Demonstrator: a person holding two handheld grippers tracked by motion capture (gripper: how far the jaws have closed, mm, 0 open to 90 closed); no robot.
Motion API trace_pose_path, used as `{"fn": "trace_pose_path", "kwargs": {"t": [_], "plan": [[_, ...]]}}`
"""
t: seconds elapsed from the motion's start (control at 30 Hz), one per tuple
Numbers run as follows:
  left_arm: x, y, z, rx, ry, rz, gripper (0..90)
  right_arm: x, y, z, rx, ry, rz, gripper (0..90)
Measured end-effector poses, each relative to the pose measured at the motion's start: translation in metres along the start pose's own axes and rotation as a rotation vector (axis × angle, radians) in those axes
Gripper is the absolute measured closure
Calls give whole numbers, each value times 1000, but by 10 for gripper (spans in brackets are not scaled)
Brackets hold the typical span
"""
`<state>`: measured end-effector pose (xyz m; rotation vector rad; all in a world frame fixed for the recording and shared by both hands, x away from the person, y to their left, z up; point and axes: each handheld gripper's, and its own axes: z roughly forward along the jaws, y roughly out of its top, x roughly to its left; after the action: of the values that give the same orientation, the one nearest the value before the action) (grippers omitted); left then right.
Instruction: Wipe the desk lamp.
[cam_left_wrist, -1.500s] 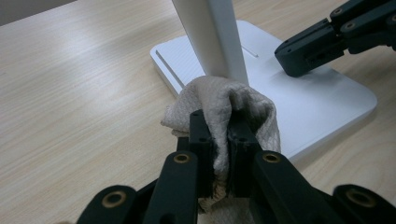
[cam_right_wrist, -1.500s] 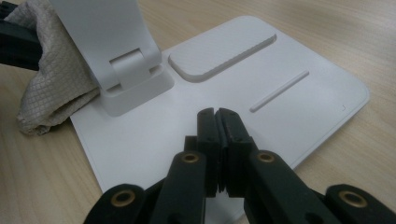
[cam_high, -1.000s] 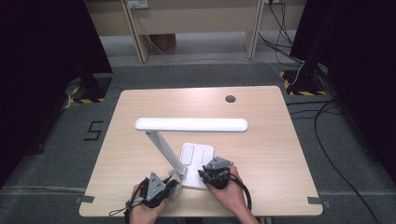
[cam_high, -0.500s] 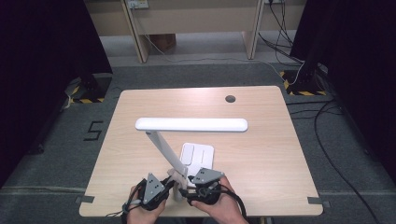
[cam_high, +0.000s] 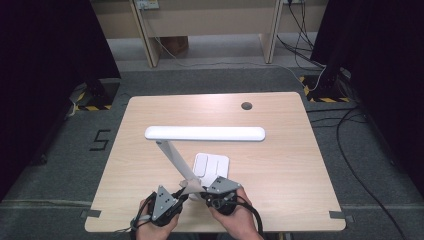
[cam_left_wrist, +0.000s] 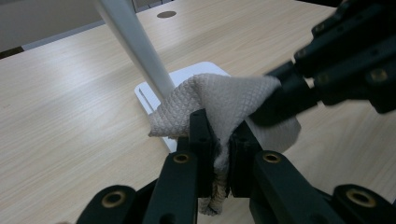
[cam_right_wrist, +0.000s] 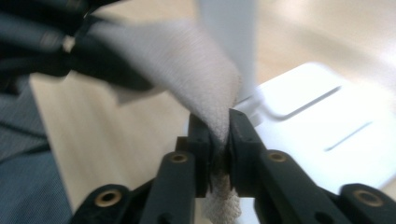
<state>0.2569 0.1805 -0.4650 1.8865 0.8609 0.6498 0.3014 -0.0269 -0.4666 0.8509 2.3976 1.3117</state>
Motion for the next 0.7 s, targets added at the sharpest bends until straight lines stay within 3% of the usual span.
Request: {"fn": "trace_pose_path", "kwargs": {"t": [0.13,0.43,0.53,0.7], "plan": [[-4,4,1,-17,-6,2,828,-2,8,-6,-52,-49,-7,839],[-6,8,7,-29,-27,-15,824,-4,13,-13,-126,-98,-11,847],[-6,9,10,-56,-32,-21,808,-3,18,-16,-158,-115,-14,850],[-6,6,8,-59,-38,-31,694,-2,27,-18,-210,-146,-31,850]]}}
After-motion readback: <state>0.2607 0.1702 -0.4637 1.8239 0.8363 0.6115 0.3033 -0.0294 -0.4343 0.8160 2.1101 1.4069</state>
